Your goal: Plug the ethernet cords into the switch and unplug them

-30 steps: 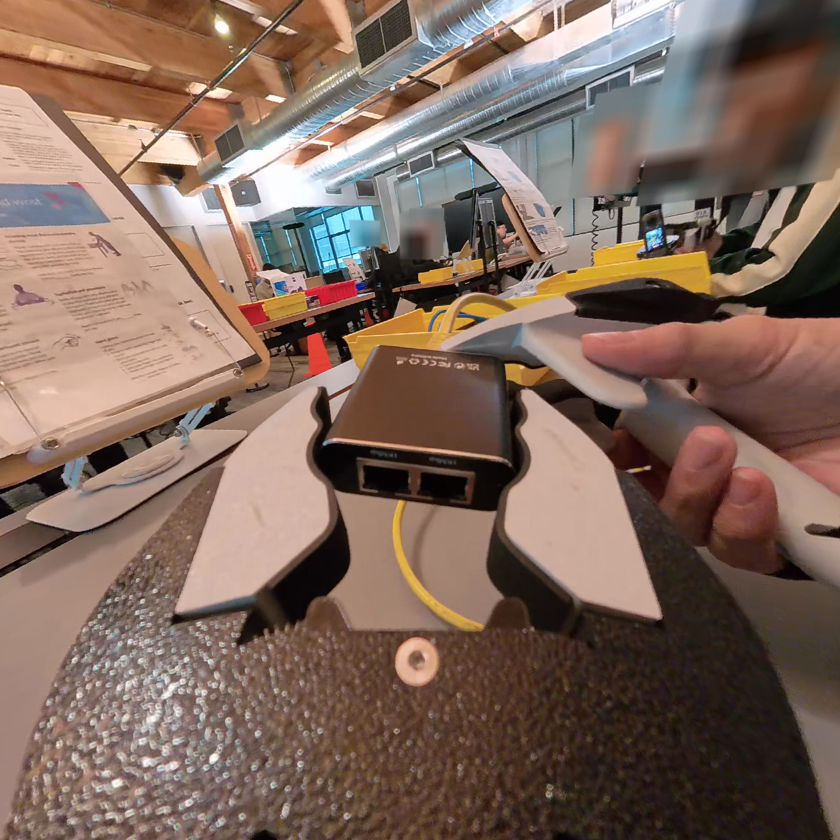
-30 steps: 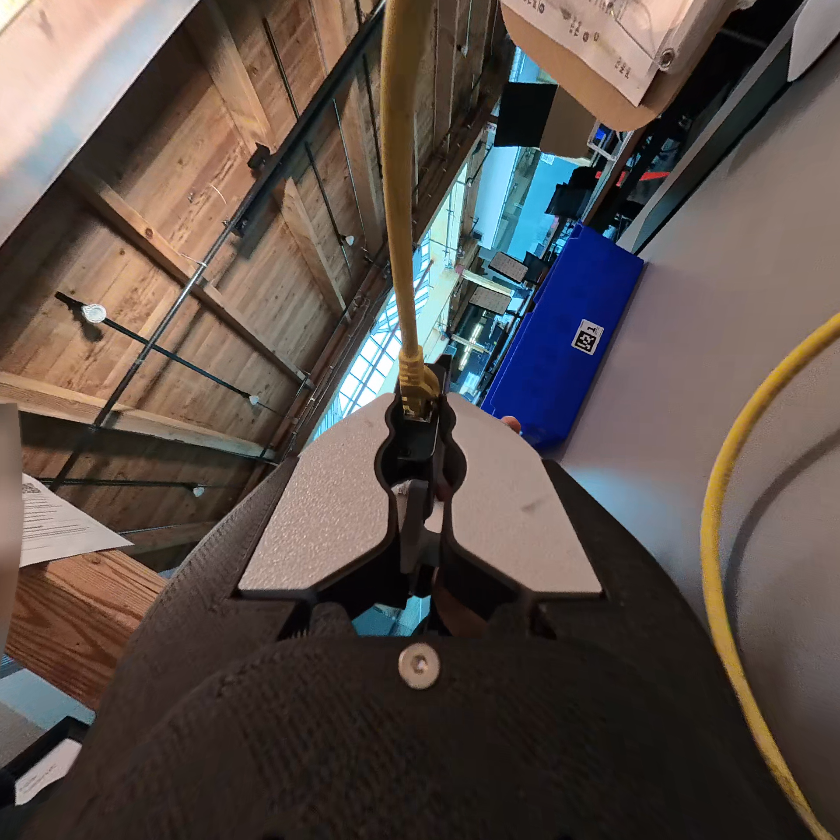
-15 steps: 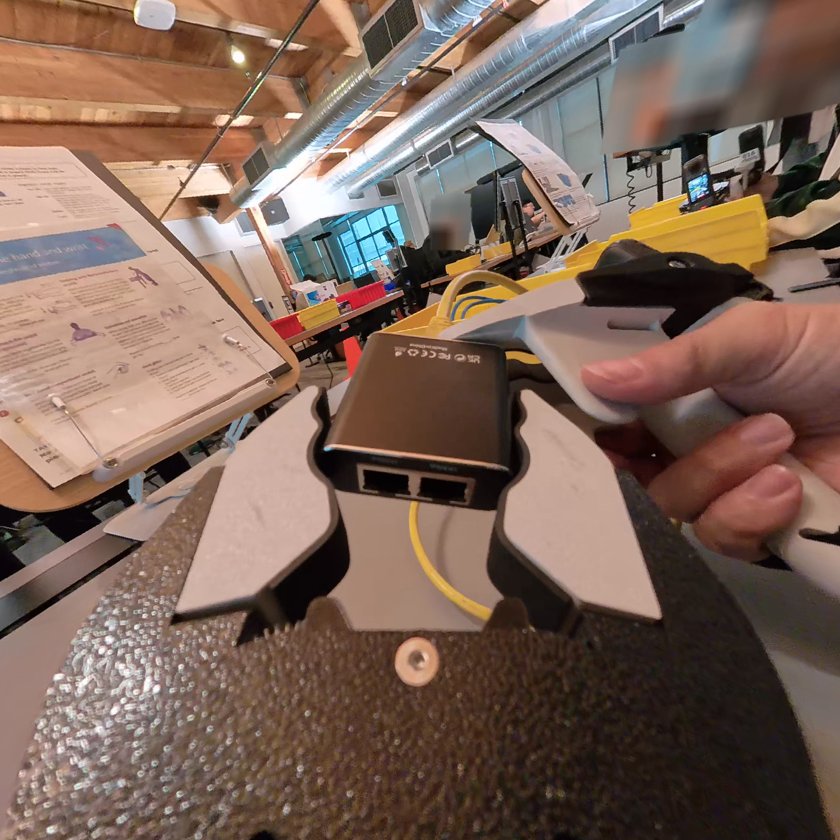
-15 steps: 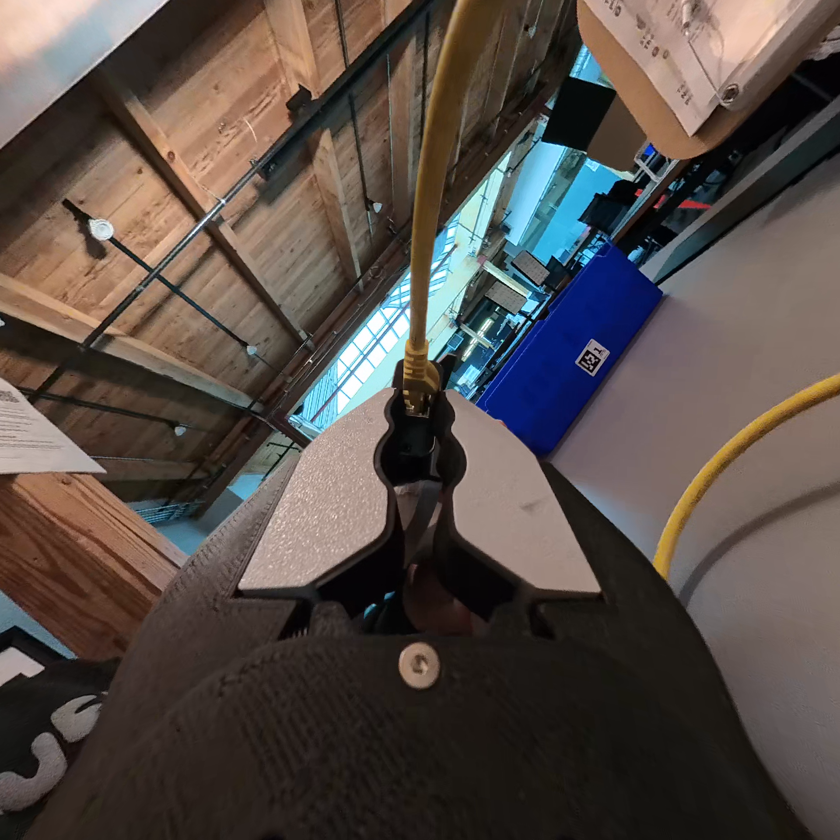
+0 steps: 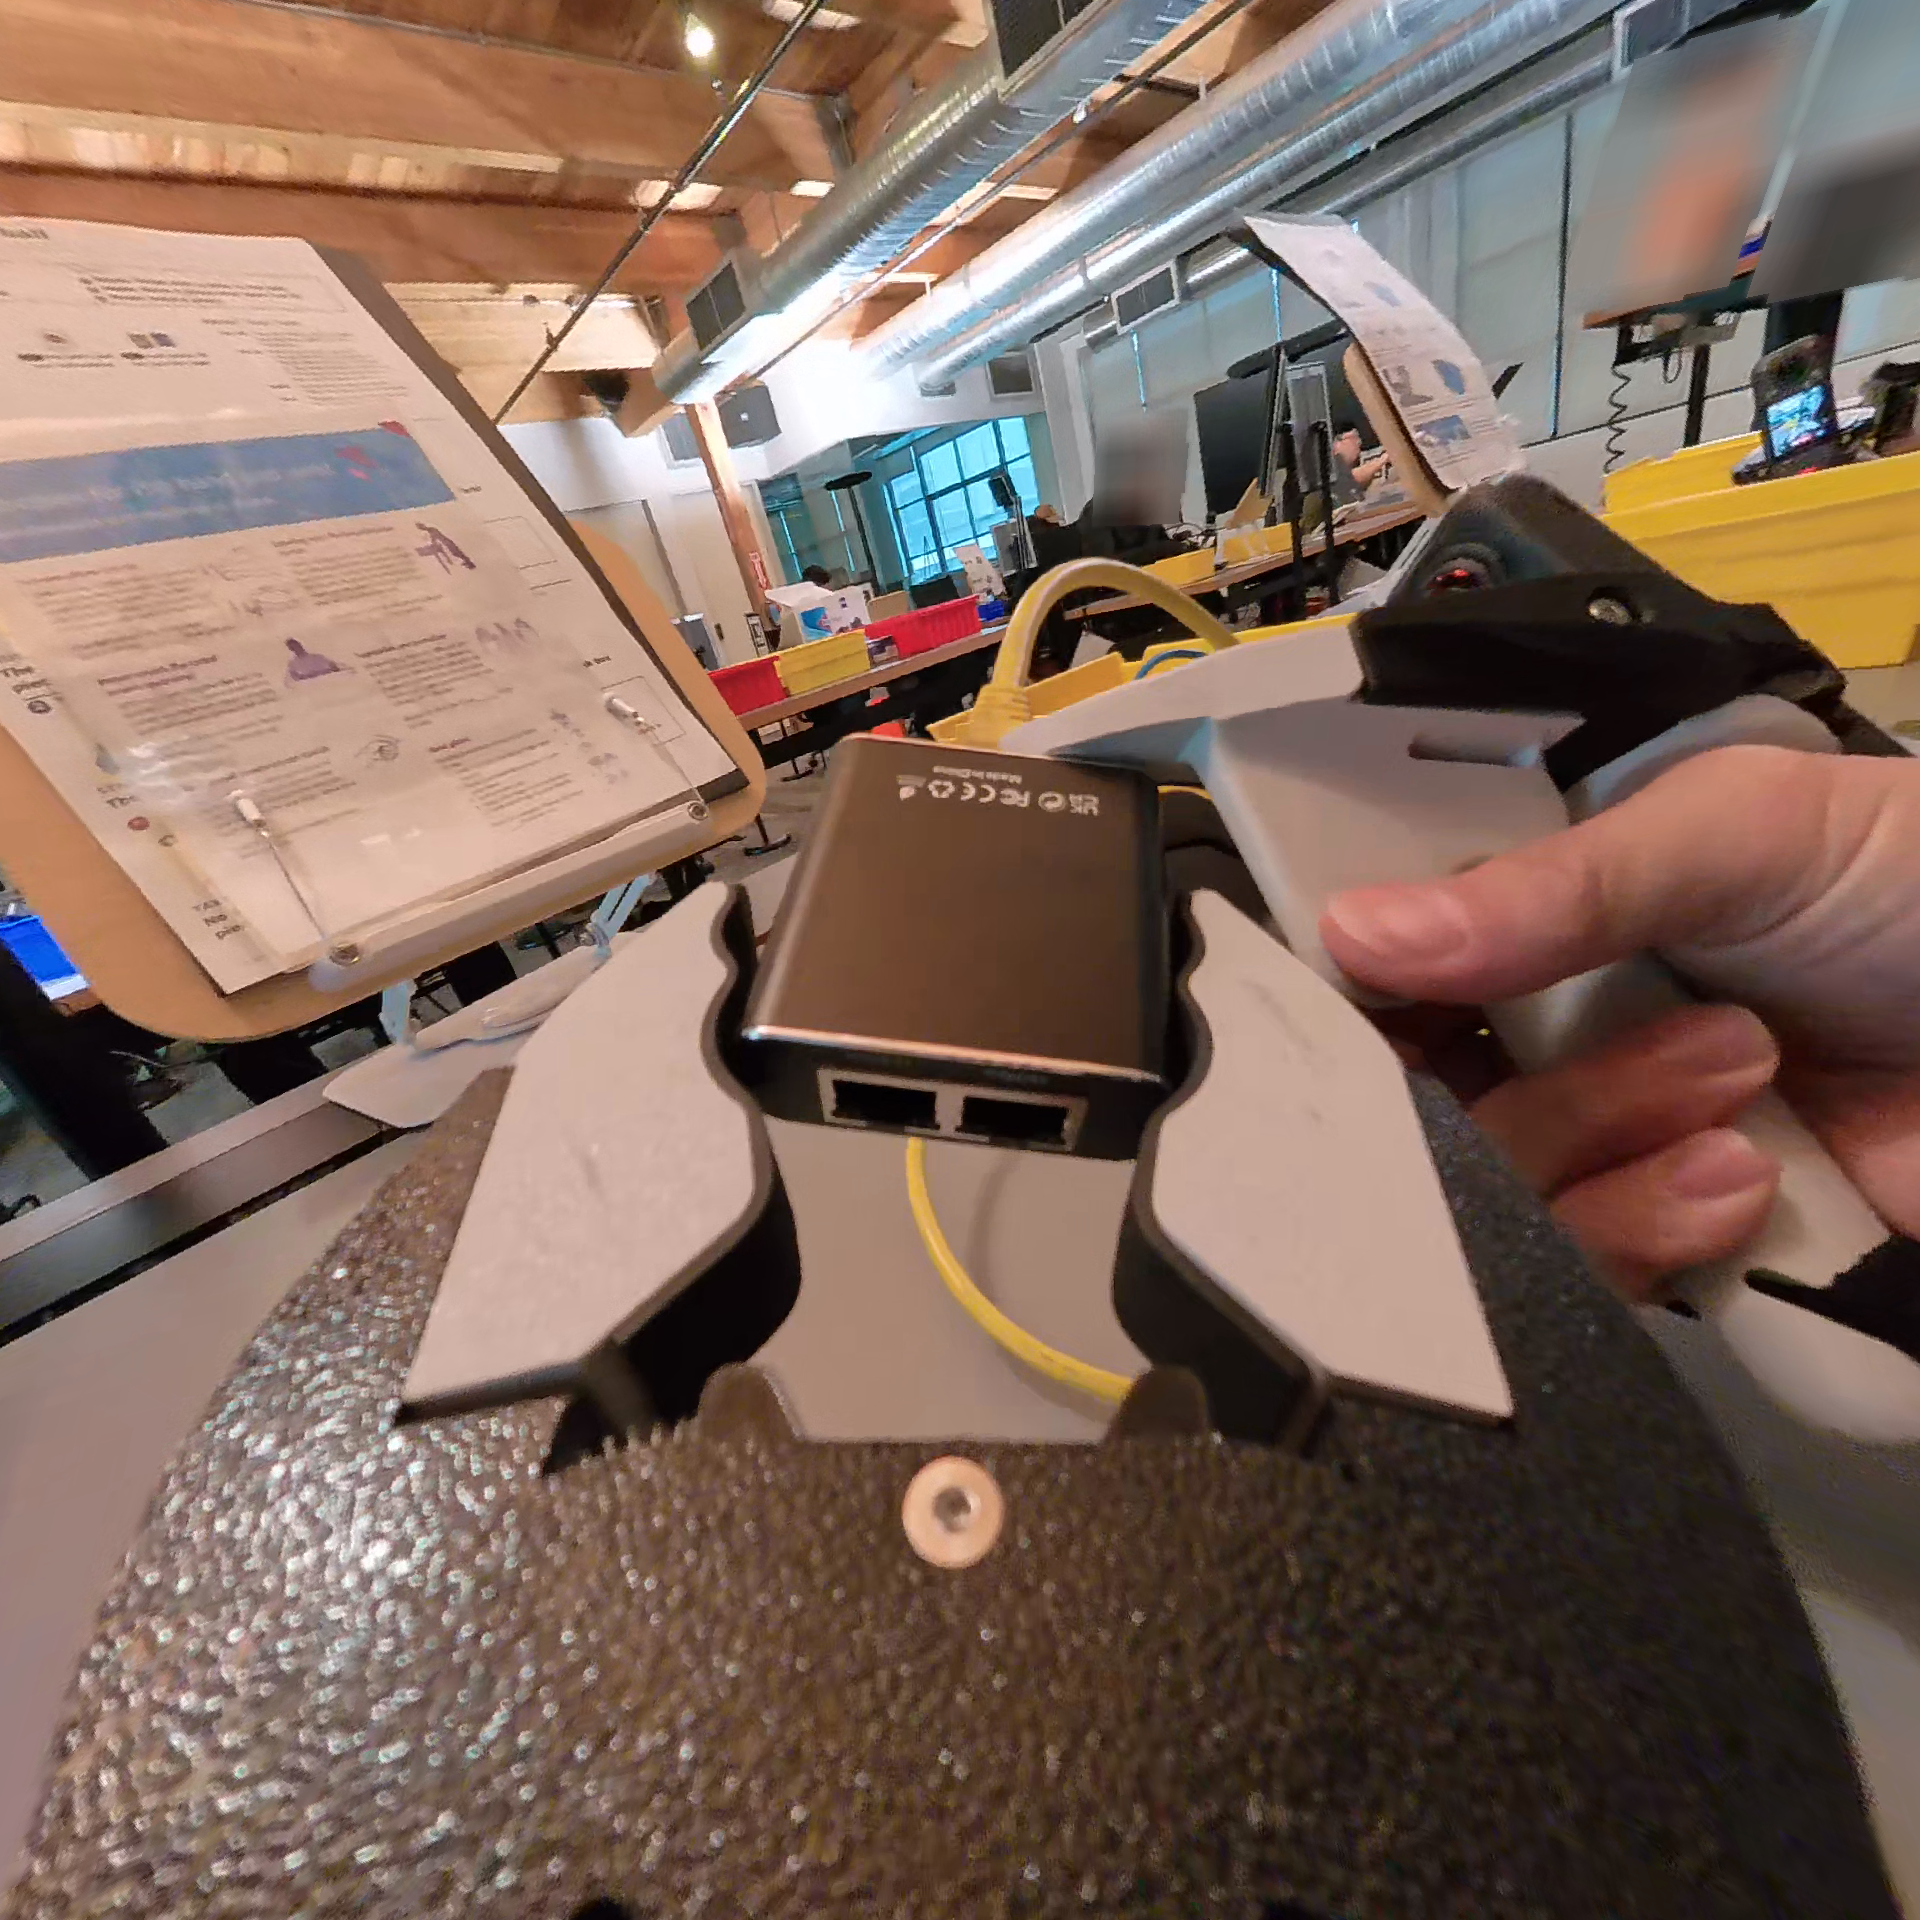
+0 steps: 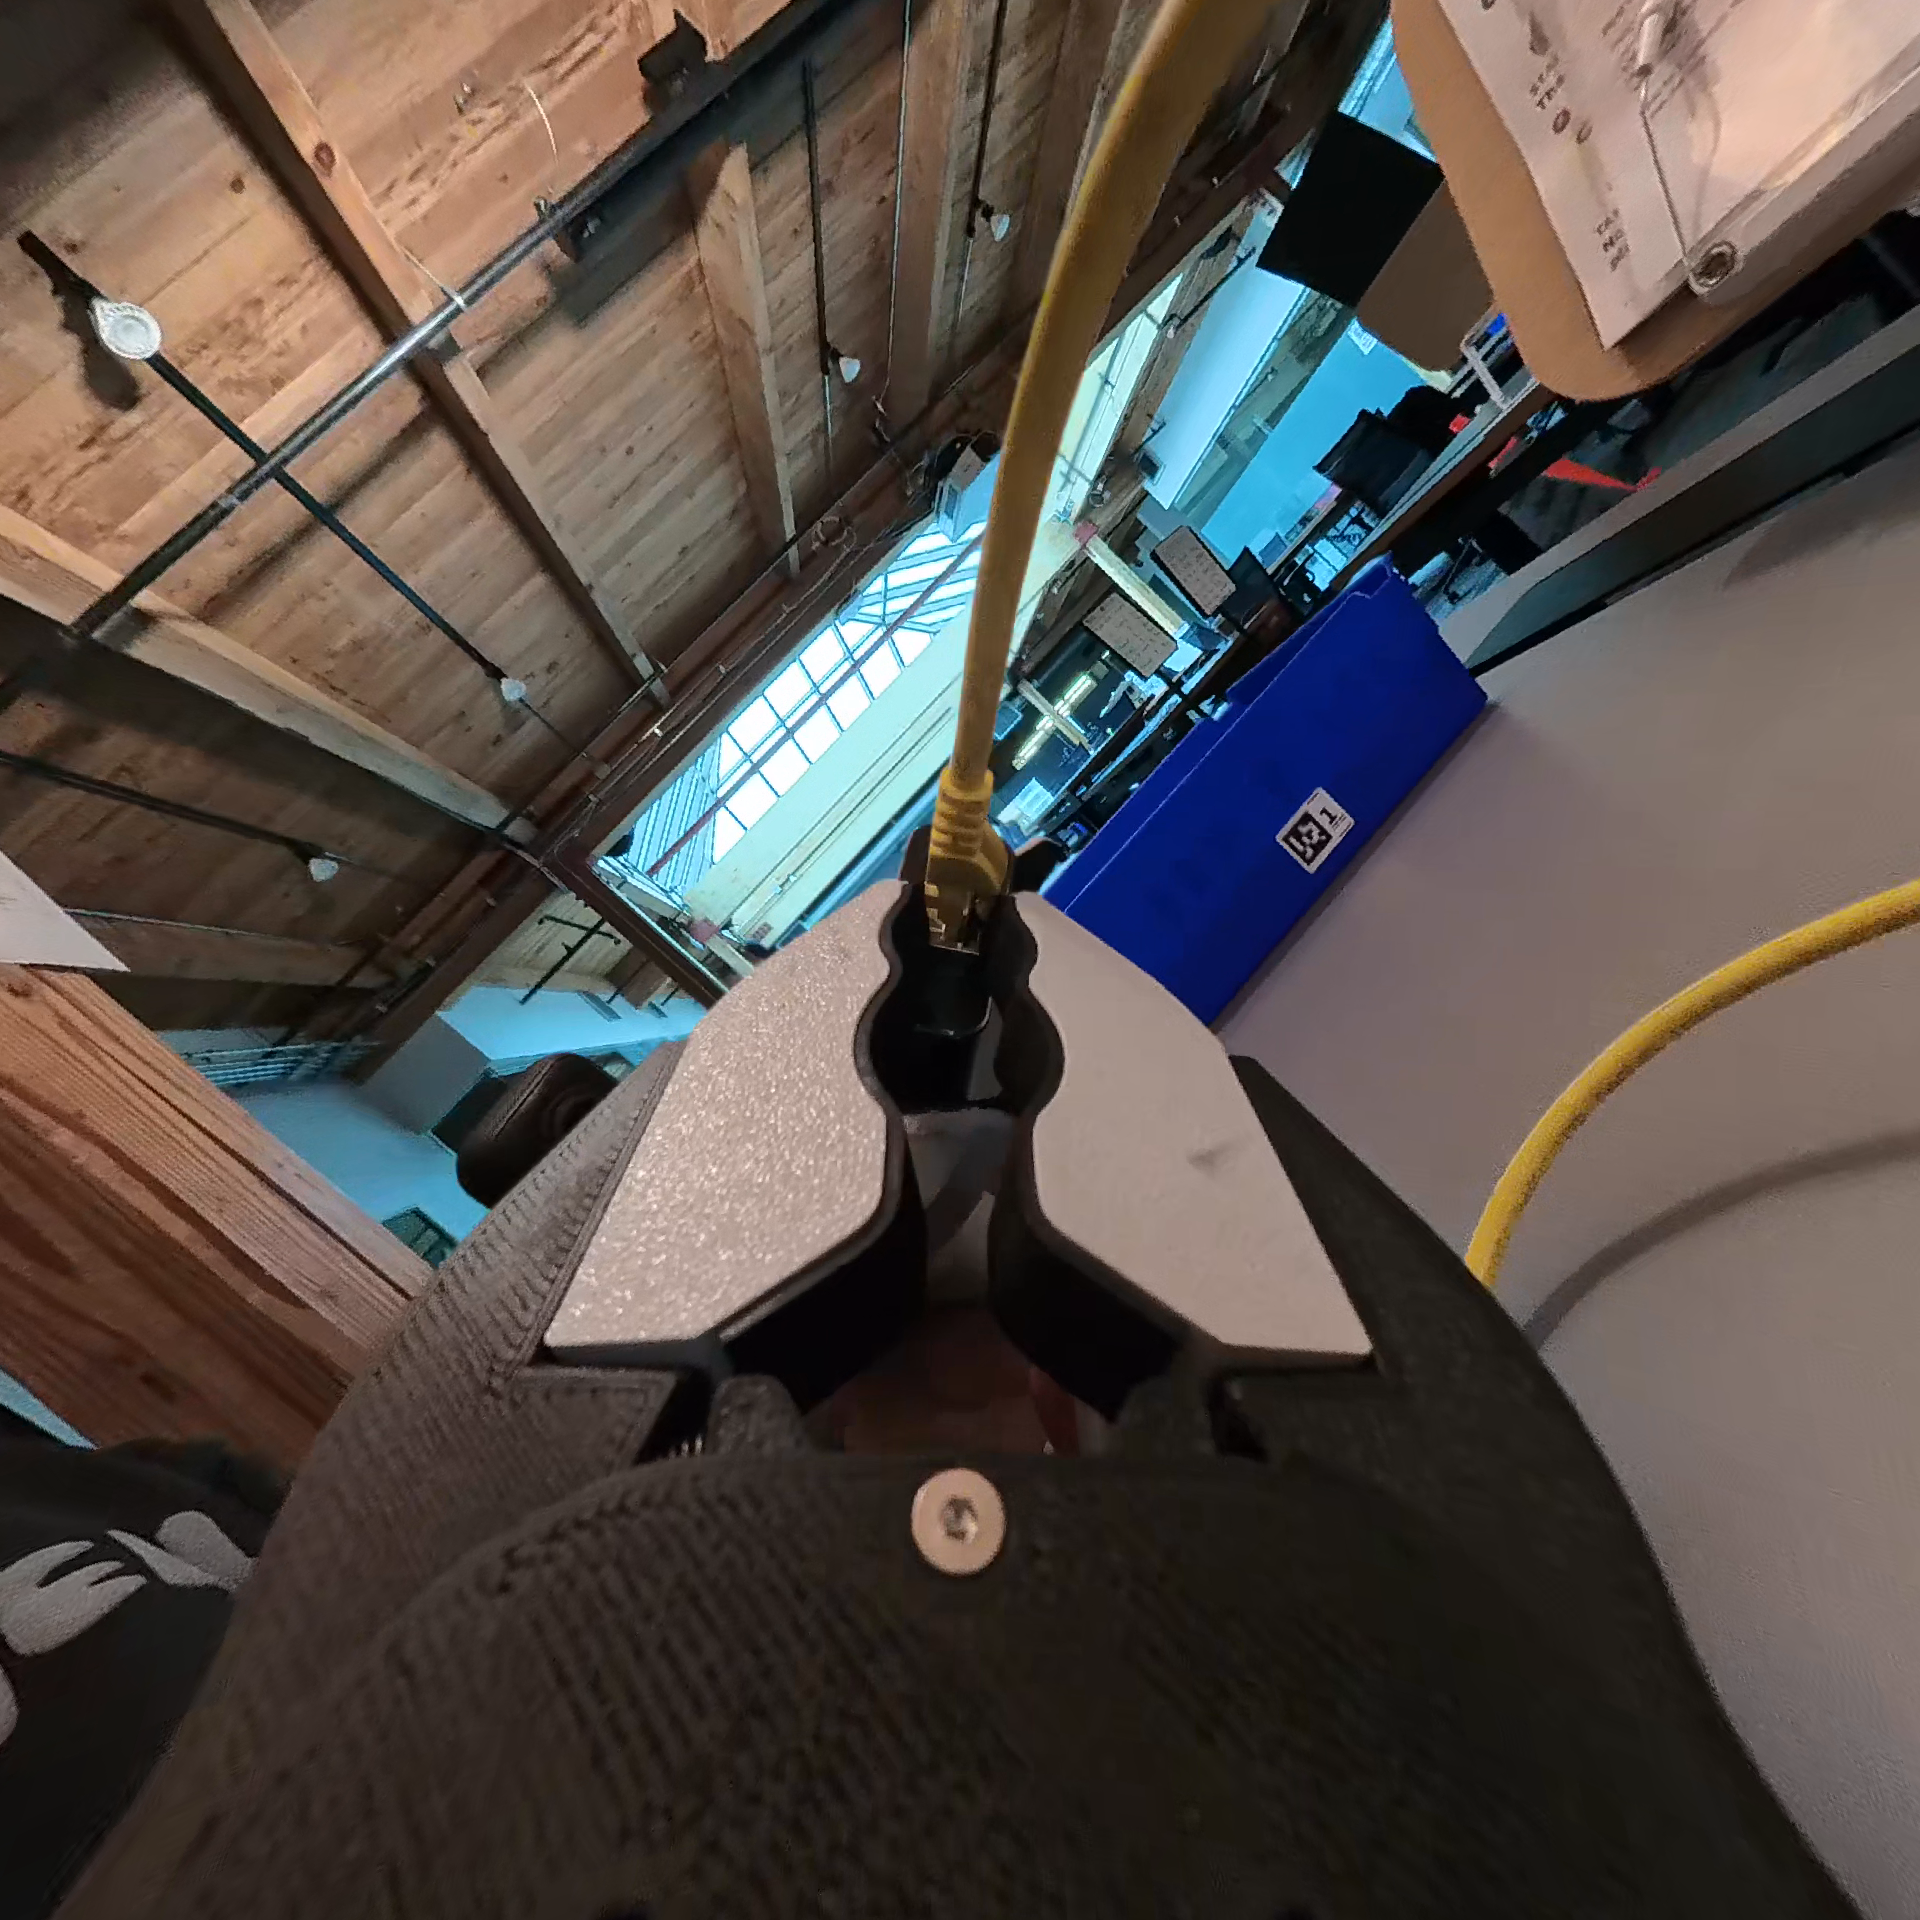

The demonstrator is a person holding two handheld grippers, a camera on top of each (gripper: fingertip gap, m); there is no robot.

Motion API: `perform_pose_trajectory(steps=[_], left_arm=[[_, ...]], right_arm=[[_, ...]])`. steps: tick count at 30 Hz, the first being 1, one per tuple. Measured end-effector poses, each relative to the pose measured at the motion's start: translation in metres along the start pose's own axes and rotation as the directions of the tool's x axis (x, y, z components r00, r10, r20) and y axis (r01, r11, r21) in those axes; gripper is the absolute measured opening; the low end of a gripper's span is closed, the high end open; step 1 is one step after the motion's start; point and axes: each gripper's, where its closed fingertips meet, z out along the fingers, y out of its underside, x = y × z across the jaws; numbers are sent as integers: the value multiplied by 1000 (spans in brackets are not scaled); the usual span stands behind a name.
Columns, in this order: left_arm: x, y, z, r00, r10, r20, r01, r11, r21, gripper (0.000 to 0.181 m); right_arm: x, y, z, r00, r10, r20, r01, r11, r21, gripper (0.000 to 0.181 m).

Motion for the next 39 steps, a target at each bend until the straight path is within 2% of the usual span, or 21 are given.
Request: perform_pose_trajectory(steps=[4, 5, 8, 16, 22, 28, 30, 33, 36, 39], left_arm=[[1, 4, 1, 995, -91, -43, 90, 996, -11, 75], [1, 4, 1, 995, -90, -42, 90, 996, -6, 75], [-2, 1, -1, 1000, 31, 5, -31, 1000, 4, 75], [-1, 2, -1, 999, 39, 4, -39, 999, 0, 75], [3, 12, 3, 999, -5, -34, 3, 999, -47, 75], [2, 8, 3, 999, -27, -30, 26, 1000, -17, 75], [-1, 6, 2, 999, -41, -17, 40, 999, -9, 75], [-8, 0, 0, 996, 41, 78, -42, 999, 5, 75], [-8, 6, 1, 999, -21, 40, 22, 1000, -8, 75], [-8, 4, 1, 999, -21, 45, 21, 1000, -2, 75]], right_arm=[[1, 1, 1, 1000, -1, -9, 1, 1000, -3, 14], [1, 1, 1, 1000, -7, -9, 7, 1000, 1, 14], [-5, 1, 2, 1000, 28, 13, -28, 1000, -11, 12], [0, 0, 1, 997, 68, -30, -67, 998, 20, 12], [6, 1, -2, 999, 21, -36, -21, 1000, 20, 12], [2, 0, 1, 1000, -9, -28, 8, 1000, -12, 10], [-1, 0, 5, 1000, -14, -20, 14, 1000, -25, 13], [-2, -1, 10, 1000, 14, 11, -14, 1000, -12, 13], [2, 0, 10, 1000, -5, -6, 5, 1000, -20, 13], [-1, -1, 11, 1000, -2, 10, 2, 1000, -15, 12]])
